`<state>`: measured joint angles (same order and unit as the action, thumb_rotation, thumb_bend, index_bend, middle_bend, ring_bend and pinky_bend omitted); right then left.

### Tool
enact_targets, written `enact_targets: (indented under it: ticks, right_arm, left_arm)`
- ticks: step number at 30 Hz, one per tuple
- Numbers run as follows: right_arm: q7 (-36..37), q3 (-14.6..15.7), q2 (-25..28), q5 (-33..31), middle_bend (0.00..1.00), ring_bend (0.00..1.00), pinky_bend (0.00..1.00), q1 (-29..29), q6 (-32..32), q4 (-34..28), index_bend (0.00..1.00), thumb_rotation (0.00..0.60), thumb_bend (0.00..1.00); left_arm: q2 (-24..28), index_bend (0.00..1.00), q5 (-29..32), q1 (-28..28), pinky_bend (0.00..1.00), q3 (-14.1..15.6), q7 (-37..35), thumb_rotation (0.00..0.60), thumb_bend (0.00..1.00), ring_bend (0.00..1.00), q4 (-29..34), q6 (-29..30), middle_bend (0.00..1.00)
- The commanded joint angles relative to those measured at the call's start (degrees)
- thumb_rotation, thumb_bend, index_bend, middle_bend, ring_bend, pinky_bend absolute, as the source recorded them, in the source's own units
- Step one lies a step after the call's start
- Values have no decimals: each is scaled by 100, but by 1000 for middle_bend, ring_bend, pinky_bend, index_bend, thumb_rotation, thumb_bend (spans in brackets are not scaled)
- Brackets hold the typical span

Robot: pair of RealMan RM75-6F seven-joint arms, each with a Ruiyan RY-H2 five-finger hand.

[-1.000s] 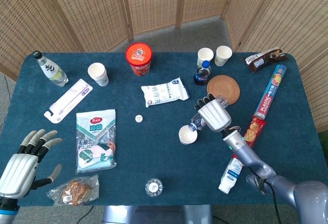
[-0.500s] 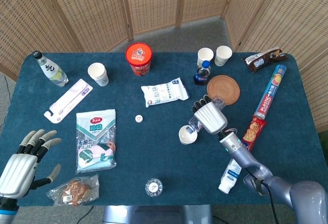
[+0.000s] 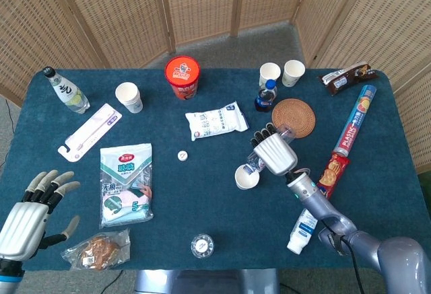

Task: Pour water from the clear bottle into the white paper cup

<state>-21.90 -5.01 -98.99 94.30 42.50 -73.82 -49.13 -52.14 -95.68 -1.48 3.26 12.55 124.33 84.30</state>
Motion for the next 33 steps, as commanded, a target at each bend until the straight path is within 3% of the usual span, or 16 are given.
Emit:
enact_targets:
  ticks: [1,33]
  right_arm:
    - [-8,0,-14,20,556,549,376,14,-15,38,591,600,265]
    - [-28,76,-107,122,555,549,320,60,-141,501,594,600,264]
  left_arm:
    - [2,205,4,-1,0,-3,-3,526,415,75,-2,4,162]
    - [68,206,6,2,0,-16,40,529,416,75,77,48,162]
